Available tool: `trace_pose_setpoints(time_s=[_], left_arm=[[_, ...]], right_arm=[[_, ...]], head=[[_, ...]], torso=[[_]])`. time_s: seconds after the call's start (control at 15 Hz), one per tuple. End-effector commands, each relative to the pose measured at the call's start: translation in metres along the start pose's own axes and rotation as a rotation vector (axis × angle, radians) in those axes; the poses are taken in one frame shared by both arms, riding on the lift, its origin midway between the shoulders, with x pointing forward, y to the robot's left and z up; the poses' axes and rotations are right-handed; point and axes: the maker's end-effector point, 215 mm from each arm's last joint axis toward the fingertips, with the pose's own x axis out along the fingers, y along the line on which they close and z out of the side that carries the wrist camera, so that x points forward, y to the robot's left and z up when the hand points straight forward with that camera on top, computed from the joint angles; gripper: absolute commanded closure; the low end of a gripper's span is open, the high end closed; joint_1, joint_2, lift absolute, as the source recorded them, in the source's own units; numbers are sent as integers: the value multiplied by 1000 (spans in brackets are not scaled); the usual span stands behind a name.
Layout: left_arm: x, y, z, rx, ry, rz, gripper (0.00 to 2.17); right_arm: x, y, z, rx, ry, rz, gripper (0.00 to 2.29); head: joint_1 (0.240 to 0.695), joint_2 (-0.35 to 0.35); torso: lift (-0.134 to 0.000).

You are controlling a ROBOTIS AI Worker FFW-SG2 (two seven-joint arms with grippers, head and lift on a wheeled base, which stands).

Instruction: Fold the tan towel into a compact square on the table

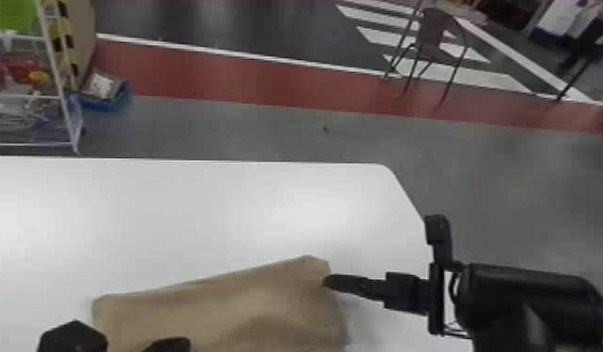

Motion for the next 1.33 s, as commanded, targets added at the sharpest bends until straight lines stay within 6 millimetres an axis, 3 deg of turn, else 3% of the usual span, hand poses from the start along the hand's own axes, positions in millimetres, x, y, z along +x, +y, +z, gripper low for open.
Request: trace_pose_setpoints(time_s=[0.0,0.73,1.0,1.13,1.27], left_arm=[[0,2,0,-1,0,5,1794],[1,8,1,-6,-3,6,1798],[1,8,1,-5,-2,6,1798],[1,8,2,-3,-5,7,1798],[0,8,4,0,-8,7,1798]], right_arm=[[7,1,6,14,14,6,269],[40,30,-8,-65,112,-4,275],[46,35,-13,-83,131,-5,407],[45,36,-10,-86,127,-5,660],[44,38,-7,-89,125,5,1092]], head=[[695,-350],[695,-322],[695,-297],[695,-291],[695,-288]], torso=[[-123],[-123],[-123],[-123],[-123]])
